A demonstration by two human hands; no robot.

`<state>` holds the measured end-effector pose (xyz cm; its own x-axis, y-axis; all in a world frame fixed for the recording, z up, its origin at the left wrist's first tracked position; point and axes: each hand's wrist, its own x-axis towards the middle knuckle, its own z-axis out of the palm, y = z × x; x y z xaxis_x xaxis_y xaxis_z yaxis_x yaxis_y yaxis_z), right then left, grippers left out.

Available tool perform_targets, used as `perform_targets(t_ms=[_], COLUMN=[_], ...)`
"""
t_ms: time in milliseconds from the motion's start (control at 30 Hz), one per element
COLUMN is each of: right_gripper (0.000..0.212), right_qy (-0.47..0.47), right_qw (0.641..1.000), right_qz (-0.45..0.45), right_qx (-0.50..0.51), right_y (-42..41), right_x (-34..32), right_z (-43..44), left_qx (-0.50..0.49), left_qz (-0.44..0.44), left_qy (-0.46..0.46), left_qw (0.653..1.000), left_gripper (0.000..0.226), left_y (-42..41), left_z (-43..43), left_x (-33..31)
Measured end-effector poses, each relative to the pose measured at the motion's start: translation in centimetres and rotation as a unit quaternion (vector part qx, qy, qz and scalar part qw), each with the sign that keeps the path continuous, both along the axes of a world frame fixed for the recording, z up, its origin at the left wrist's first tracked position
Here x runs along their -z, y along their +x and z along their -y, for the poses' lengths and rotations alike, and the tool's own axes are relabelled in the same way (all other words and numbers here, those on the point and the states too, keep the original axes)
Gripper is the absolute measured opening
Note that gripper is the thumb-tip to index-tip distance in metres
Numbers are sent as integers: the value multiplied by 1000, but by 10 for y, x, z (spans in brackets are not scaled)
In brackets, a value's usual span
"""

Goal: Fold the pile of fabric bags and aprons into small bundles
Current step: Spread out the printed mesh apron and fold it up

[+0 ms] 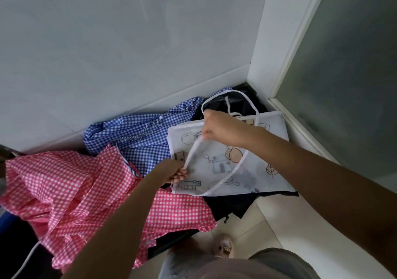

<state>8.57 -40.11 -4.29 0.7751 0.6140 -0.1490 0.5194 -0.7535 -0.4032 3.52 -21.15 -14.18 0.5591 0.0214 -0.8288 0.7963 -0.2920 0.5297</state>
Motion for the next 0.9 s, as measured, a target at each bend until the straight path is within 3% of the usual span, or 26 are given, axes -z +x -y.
perform_targets(t_ms=[67, 133, 167, 233, 300, 367, 400, 500, 567, 600, 633, 667, 767, 833, 900], right_gripper=[18, 15, 16, 25, 34, 38, 38, 34, 26, 22, 20, 18, 13, 8, 10], right_qy=[160, 297, 376, 516, 580, 592, 589, 573, 561, 563, 573, 581, 589, 578, 540], right_qw=[986, 945, 896, 745, 615, 560, 553, 565, 589, 592, 580, 568, 545, 552, 597], right_qz=[-5, -87, -170, -299, -338, -335, -327, -297, -259, -241, -234, -228, -210, -201, -187], right_qx=[44, 104, 161, 299, 413, 473, 490, 515, 521, 524, 529, 537, 558, 566, 563], right_y=[-4, -15, -22, -35, -46, -56, -60, -63, -61, -61, -60, -60, -62, -64, -69], right_x=[14, 34, 46, 74, 103, 123, 130, 134, 131, 131, 130, 129, 131, 134, 136], right_z=[-6, -12, -13, -11, -4, 5, 8, 11, 7, 5, 3, 2, 3, 9, 16], left_qx=[-43, -63, -63, -76, -106, -43, -7, -53, -7, 37, 93, 172, 414, 486, 528], left_qz=[19, 38, 53, 96, 141, 188, 220, 336, 469, 533, 573, 574, 445, 424, 419], left_qy=[18, 37, 56, 77, 64, 133, 182, 206, 256, 268, 282, 289, 323, 311, 302], left_qw=[999, 997, 995, 989, 982, 972, 958, 918, 845, 802, 764, 747, 725, 699, 674], left_gripper=[34, 37, 38, 44, 47, 44, 45, 50, 36, 28, 35, 56, 116, 128, 132], left_y=[-3, -7, -9, -14, -21, -29, -33, -42, -45, -45, -44, -41, -36, -33, -30], left_z=[3, 4, 5, 5, 8, 12, 14, 19, 22, 27, 32, 37, 49, 51, 52], left_x=[2, 5, 6, 11, 12, 12, 13, 8, 0, -3, -3, 0, 12, 26, 38])
